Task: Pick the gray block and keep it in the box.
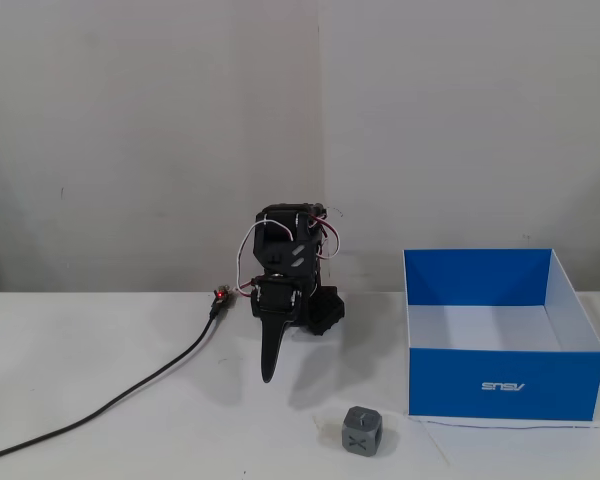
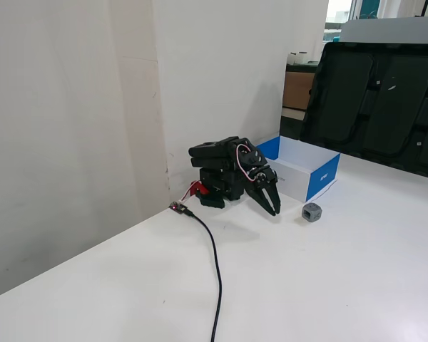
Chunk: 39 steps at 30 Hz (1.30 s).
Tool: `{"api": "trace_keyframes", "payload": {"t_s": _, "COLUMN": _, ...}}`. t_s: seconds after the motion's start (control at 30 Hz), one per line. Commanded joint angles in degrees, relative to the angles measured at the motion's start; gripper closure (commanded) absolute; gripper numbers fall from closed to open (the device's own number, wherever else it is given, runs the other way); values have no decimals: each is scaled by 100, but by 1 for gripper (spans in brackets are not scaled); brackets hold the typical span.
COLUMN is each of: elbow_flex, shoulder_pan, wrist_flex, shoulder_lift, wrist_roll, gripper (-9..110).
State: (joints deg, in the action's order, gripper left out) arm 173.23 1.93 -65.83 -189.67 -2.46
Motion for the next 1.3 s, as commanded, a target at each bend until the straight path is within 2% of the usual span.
{"api": "trace_keyframes", "payload": {"t_s": 0.0, "elbow_flex": 35, "shoulder_pan": 0, "wrist_flex": -26, "shoulder_lift": -677, "wrist_roll": -44, "gripper": 101}}
{"api": "trace_keyframes", "payload": {"t_s": 1.27, "elbow_flex": 35, "shoulder_pan": 70, "wrist_flex": -26, "shoulder_lift": -677, "wrist_roll": -9, "gripper": 101}}
